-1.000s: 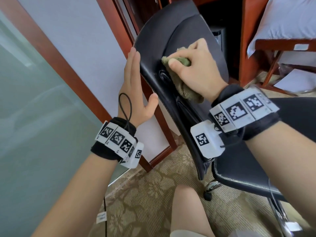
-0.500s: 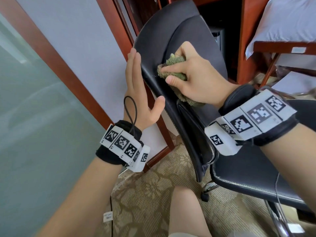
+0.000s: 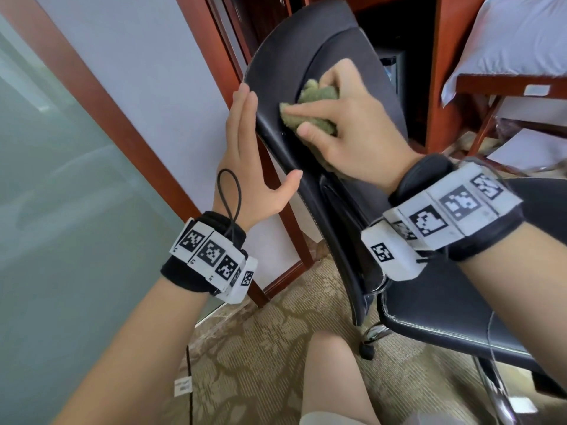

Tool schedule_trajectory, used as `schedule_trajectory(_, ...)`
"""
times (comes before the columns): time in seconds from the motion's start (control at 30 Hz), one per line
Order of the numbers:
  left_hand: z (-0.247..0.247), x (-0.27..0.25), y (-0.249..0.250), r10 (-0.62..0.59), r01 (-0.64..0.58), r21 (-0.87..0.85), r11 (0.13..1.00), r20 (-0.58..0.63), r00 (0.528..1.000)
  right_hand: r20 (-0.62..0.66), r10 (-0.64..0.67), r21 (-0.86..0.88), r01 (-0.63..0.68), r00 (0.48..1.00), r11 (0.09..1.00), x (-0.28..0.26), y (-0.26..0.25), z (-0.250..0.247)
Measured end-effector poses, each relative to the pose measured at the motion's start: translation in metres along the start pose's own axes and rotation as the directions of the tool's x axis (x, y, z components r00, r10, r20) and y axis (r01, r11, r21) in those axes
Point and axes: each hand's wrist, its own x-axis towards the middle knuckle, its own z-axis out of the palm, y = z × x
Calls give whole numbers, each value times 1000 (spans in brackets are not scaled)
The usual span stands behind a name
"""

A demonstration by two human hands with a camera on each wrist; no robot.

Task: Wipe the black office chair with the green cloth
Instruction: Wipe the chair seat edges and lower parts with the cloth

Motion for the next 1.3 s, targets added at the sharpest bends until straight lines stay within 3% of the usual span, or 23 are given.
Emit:
schedule_trajectory(0.13,0,-2,0,-14,14,-1,1000,-11,1000,123,-124,31,121,985,992,-19,9,5)
schedule_trajectory(0.2,2,0,1,-11,11,11,1000,-19,1000,140,-90,80,79,986,994,-39,31,1)
schedule_trajectory(0.27,5,1,3,-21,22,8,1000,-35,999,-7,97,181,-94,995,979,-53,48,-4)
schedule_trajectory(0.33,9,1,7,-55,54,-18,998,-50,997,-190,249,247,-199,950,948,-57,56,-8)
schedule_trajectory(0.37,10,0,9,-71,70,-27,997,-51,996,-221,273,265,-211,936,941,-54,55,-8)
schedule_trajectory(0.47,12,1,11,-79,78,-15,997,-51,996,-152,162,251,-120,975,961,-35,41,-1)
schedule_trajectory(0.57,12,0,10,-117,117,-2,993,-55,992,-20,29,111,-27,999,993,-19,28,10)
schedule_trajectory(0.77,16,-2,14,-128,128,-6,992,-113,985,144,-52,-31,57,988,998,-38,50,6)
schedule_trajectory(0.9,19,1,16,-109,108,-11,994,-140,984,275,9,-85,15,961,996,-63,66,-3)
schedule_trajectory(0.97,21,2,16,-94,96,2,995,-144,985,270,37,-60,-21,962,998,-62,66,-8)
schedule_trajectory(1.07,23,1,19,-87,89,6,996,-142,986,83,79,14,-81,993,997,-53,56,-11)
schedule_trajectory(1.13,23,2,19,-78,79,-2,997,-126,989,2,34,34,-34,999,999,-49,40,-8)
schedule_trajectory(1.23,19,1,16,-67,68,3,998,-113,991,44,-68,-95,71,997,993,-55,23,9)
schedule_trajectory(1.3,17,0,13,-70,73,19,997,-111,991,41,-70,-170,76,997,983,-69,25,21)
